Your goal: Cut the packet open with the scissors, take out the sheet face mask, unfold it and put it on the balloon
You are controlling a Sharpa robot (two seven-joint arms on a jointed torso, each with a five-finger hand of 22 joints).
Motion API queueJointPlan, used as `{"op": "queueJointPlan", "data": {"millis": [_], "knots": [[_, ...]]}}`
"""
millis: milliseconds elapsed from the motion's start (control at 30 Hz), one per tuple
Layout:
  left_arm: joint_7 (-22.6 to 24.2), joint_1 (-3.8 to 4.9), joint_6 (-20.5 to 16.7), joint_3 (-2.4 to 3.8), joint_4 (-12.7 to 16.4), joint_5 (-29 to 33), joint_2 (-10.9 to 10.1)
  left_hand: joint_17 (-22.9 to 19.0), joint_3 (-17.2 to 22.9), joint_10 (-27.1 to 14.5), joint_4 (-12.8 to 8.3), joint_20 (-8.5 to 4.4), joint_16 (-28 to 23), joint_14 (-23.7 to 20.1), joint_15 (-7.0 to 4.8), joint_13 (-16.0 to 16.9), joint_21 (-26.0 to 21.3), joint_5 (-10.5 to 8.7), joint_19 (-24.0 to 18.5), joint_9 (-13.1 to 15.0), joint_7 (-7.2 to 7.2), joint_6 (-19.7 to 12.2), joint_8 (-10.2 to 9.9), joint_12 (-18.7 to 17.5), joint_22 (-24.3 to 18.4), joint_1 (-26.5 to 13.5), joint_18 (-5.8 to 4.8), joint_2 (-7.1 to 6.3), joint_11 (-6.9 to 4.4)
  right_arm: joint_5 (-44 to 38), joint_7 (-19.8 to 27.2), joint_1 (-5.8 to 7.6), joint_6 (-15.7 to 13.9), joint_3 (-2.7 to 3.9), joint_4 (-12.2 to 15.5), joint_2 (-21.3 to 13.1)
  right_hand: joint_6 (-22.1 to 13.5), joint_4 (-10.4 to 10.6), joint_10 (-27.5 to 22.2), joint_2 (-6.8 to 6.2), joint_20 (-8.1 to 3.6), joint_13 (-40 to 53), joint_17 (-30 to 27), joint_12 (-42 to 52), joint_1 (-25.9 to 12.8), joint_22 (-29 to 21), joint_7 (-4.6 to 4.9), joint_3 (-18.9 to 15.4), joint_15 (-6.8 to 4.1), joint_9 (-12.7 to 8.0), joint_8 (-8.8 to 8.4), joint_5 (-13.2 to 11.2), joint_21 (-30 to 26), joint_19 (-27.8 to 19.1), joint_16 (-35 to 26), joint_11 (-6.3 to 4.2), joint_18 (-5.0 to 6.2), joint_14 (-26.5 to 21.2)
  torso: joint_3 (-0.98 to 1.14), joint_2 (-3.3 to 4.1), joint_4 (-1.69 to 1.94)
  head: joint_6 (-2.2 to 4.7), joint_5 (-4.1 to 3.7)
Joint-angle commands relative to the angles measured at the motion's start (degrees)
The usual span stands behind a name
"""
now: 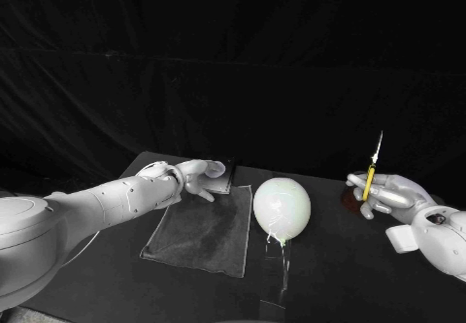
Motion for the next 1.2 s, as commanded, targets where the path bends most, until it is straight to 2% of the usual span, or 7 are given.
{"op": "queueJointPlan", "data": {"millis": [33,233,433,667,833,867,1200], "knots": [[-1.1,0.04,0.4,0.05,-0.8,-1.8,0.5,0.1,0.8,0.3,0.0,0.05,0.1,0.3,-0.31,0.1,0.1,-0.1,0.4,-0.1,2.0,-0.4,-0.2,-0.1,0.1,0.8,1.1,0.21,0.11,-0.6,0.2,0.01,1.2,0.05,0.1,0.1,0.5,-0.4,25.7,0.18,0.3,21.3,0.1,38.2,0.5,0.0,0.07,0.0,0.33,0.0,-0.26,0.1,0.3,-0.1,-0.4,-9.19,0.68,0.0,0.01,-0.02,0.02,0.0,-0.15],[-1.2,0.03,0.4,0.03,-2.3,-2.5,1.4,0.1,1.3,0.3,0.0,0.07,0.1,0.4,-0.34,0.1,0.1,-0.12,0.5,0.0,2.1,-0.4,-0.1,-0.1,0.2,1.1,1.35,0.44,0.18,-0.6,0.2,0.0,1.3,0.05,0.2,0.2,0.5,-0.4,25.7,0.18,0.3,21.3,0.1,38.2,0.5,0.0,0.07,0.0,0.33,0.0,-0.26,0.1,0.3,-0.1,-0.4,-9.19,0.68,0.0,0.01,-0.03,0.01,0.04,-0.19],[-1.2,0.02,0.5,0.02,-2.9,-2.8,2.0,0.3,2.5,0.7,0.0,0.11,0.2,0.8,-0.44,0.1,0.3,-0.17,0.8,0.1,2.23,-0.1,0.0,0.0,0.2,1.5,1.87,1.2,0.23,-0.6,0.1,0.0,1.4,0.05,0.1,0.4,0.5,-0.4,25.7,0.18,0.3,21.3,0.1,38.2,0.5,0.0,0.07,0.0,0.33,0.0,-0.26,0.1,0.3,-0.1,-0.4,-9.19,0.68,0.0,0.01,-0.05,0.05,-0.09,-0.09],[-2.3,0.01,1.8,0.0,-3.6,-3.4,2.7,1.0,3.7,1.7,-0.1,0.42,0.6,2.4,-0.22,0.2,0.8,-0.23,1.9,0.4,2.58,0.4,0.3,0.1,0.4,1.9,2.47,2.14,0.62,-0.6,0.1,-0.02,1.6,0.05,0.1,0.6,0.5,-0.4,25.7,0.18,0.3,21.3,0.1,38.2,0.5,0.0,0.07,0.0,0.33,0.0,-0.26,0.1,0.3,-0.1,-0.4,-9.19,0.68,0.0,0.01,-0.06,-0.03,0.11,-0.04],[-3.3,0.01,3.3,-0.01,-4.1,-4.0,3.1,1.8,4.7,3.9,-0.2,0.54,1.2,4.5,0.03,0.4,1.1,-0.28,2.7,1.0,3.07,1.7,1.0,0.4,0.6,1.9,2.63,3.41,1.23,-0.6,0.1,-0.03,1.8,0.05,0.1,0.8,0.7,-0.5,25.7,0.27,0.31,21.3,0.1,38.3,0.6,0.1,0.08,0.1,0.34,-0.1,-0.43,0.1,0.3,-0.1,-0.4,-9.19,0.68,0.0,0.06,-0.08,0.04,0.05,-0.04],[-3.4,0.01,3.5,-0.01,-4.1,-4.1,3.1,2.5,5.6,5.2,-0.2,0.63,1.7,6.3,0.19,0.5,1.6,-0.32,3.7,1.3,3.31,2.5,1.3,0.6,0.8,2.1,2.68,4.36,1.51,-0.6,0.1,-0.03,1.8,0.05,0.1,0.8,0.7,-0.5,25.7,0.27,0.31,21.3,0.1,38.3,0.6,0.1,0.08,0.1,0.34,-0.1,-0.43,0.1,0.3,-0.1,-0.4,-9.19,0.68,0.0,0.04,-0.09,0.04,0.05,-0.06],[-3.8,0.0,5.3,-0.03,-4.3,-4.7,3.1,3.0,8.5,8.9,-0.6,0.61,2.1,8.5,0.11,0.7,2.3,-0.4,5.3,2.6,3.17,5.8,2.8,0.7,0.9,3.2,2.51,6.93,1.43,-0.7,0.1,-0.04,2.0,0.05,0.2,0.9,0.7,-0.5,25.7,0.27,0.31,21.3,0.1,38.3,0.6,0.1,0.08,0.1,0.34,-0.1,-0.43,0.1,0.3,-0.1,-0.4,-9.19,0.68,0.0,0.02,-0.08,0.05,0.1,-0.24]]}}
